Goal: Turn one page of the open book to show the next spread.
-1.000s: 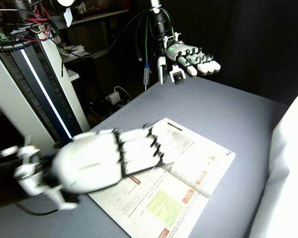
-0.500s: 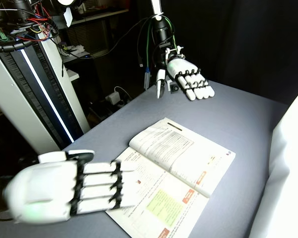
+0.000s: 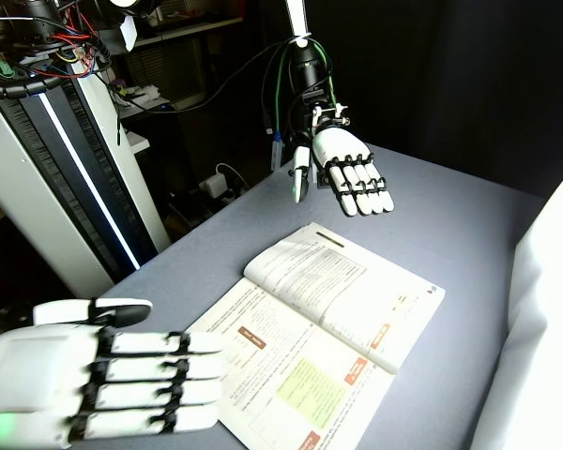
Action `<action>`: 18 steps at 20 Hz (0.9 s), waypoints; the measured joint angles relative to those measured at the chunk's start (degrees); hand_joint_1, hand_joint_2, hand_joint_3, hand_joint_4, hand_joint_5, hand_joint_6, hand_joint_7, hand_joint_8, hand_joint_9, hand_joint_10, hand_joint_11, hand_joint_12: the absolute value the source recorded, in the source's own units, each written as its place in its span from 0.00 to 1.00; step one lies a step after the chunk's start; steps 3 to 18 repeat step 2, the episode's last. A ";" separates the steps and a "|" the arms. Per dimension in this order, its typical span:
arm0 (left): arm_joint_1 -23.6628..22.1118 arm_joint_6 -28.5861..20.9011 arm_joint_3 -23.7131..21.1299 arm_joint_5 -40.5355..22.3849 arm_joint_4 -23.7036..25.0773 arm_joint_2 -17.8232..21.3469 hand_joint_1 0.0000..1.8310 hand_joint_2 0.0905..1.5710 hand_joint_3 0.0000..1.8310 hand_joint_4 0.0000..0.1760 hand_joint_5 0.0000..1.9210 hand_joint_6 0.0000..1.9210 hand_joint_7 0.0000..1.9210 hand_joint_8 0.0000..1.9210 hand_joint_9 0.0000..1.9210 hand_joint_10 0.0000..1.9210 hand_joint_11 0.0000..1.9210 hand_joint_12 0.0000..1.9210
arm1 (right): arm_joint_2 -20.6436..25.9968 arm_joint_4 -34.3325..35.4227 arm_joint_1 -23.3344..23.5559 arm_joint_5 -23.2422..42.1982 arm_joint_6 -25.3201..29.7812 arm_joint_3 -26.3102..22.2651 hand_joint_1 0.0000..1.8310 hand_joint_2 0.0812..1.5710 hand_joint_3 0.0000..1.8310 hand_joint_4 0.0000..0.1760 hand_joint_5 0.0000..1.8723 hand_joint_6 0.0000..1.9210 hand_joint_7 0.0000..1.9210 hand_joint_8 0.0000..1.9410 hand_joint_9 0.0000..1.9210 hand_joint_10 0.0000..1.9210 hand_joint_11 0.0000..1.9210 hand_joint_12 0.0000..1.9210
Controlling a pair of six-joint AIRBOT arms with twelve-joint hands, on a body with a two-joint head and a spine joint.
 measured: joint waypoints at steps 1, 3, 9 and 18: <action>-0.59 -0.17 0.39 0.17 -0.42 -0.74 0.00 0.87 0.01 0.27 0.00 0.00 0.00 0.00 0.00 0.00 0.00 0.00 | 0.02 1.79 -1.51 2.32 -0.07 -0.33 0.01 0.85 0.01 0.00 0.00 0.00 0.00 0.00 0.00 0.00 0.00 0.00; -1.07 -0.37 0.83 0.26 -0.44 -1.44 0.00 0.88 0.01 0.31 0.00 0.00 0.00 0.00 0.00 0.00 0.00 0.00 | -0.02 2.73 -2.75 4.28 -0.24 -0.39 0.01 0.86 0.01 0.00 0.00 0.00 0.00 0.00 0.00 0.00 0.00 0.00; -1.07 -0.37 0.83 0.26 -0.44 -1.44 0.00 0.88 0.01 0.31 0.00 0.00 0.00 0.00 0.00 0.00 0.00 0.00 | -0.02 2.73 -2.75 4.28 -0.24 -0.39 0.01 0.86 0.01 0.00 0.00 0.00 0.00 0.00 0.00 0.00 0.00 0.00; -1.07 -0.37 0.83 0.26 -0.44 -1.44 0.00 0.88 0.01 0.31 0.00 0.00 0.00 0.00 0.00 0.00 0.00 0.00 | -0.02 2.73 -2.75 4.28 -0.24 -0.39 0.01 0.86 0.01 0.00 0.00 0.00 0.00 0.00 0.00 0.00 0.00 0.00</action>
